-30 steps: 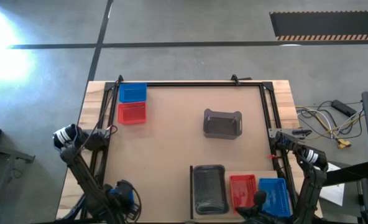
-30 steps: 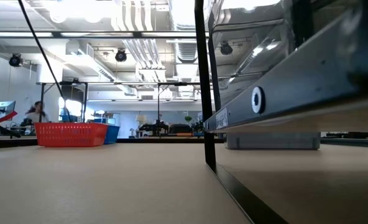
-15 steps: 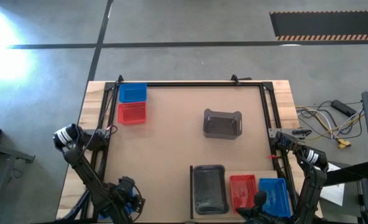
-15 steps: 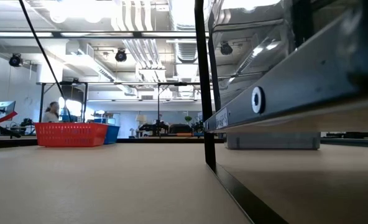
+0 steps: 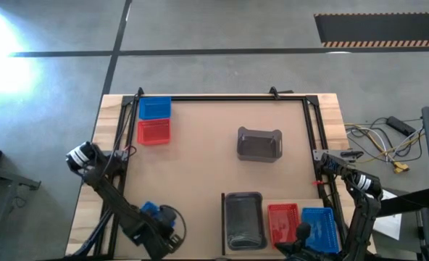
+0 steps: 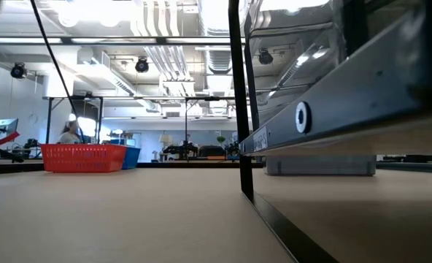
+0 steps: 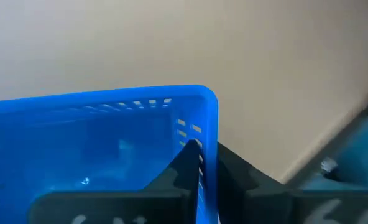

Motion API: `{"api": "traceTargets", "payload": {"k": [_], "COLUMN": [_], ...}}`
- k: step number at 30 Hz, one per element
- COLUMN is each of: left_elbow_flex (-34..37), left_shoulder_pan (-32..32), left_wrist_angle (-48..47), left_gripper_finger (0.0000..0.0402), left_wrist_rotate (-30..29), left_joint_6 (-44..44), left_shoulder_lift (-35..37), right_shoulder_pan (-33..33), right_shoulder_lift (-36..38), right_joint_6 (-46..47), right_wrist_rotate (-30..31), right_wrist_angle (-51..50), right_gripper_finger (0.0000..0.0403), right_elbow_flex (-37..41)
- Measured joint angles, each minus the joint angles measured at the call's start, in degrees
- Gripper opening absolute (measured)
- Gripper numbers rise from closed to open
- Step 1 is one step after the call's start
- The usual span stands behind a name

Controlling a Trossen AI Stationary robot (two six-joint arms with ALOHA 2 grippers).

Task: Stack baskets on shelf by color
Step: Stack the bottom blue bin on top of the blue bin on the shelf

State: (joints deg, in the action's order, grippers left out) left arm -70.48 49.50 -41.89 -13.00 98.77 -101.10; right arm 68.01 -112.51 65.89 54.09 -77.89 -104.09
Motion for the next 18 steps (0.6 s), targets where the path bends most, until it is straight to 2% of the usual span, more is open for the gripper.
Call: {"api": "traceTargets", "payload": {"k": [3,8,10,12,16,18], "left_elbow_flex": [-1.42,-2.36,-2.32,-2.31,-2.01,-1.92], "left_shoulder_pan": [-1.75,-4.14,-5.47,-6.81,-9.27,-9.89], "left_wrist_angle": [4.64,18.09,22.15,23.44,22.01,20.19], "left_gripper_finger": [0.0012,0.0002,0.0001,0.0,0.0,0.0], "left_wrist_rotate": [-1.63,-6.16,-7.11,-7.19,-7.27,-7.42], "left_joint_6": [-12.01,-38.6,-45.59,-49.79,-52.63,-53.75], "left_shoulder_lift": [0.0,0.0,0.0,0.0,0.0,0.0], "right_shoulder_pan": [0.0,-0.24,-0.81,-1.56,-3.62,-5.36], "right_shoulder_lift": [0.0,0.0,0.0,0.0,0.0,0.0], "right_joint_6": [-0.03,-0.13,-0.49,-0.65,-2.62,-5.31], "right_wrist_rotate": [0.0,0.03,-0.01,-0.01,-0.34,-3.07], "right_wrist_angle": [0.2,0.41,0.51,0.66,1.74,4.07], "right_gripper_finger": [0.0009,0.0009,0.0009,0.0009,0.0009,0.0009], "right_elbow_flex": [0.0,0.0,0.0,0.0,0.0,0.0]}}
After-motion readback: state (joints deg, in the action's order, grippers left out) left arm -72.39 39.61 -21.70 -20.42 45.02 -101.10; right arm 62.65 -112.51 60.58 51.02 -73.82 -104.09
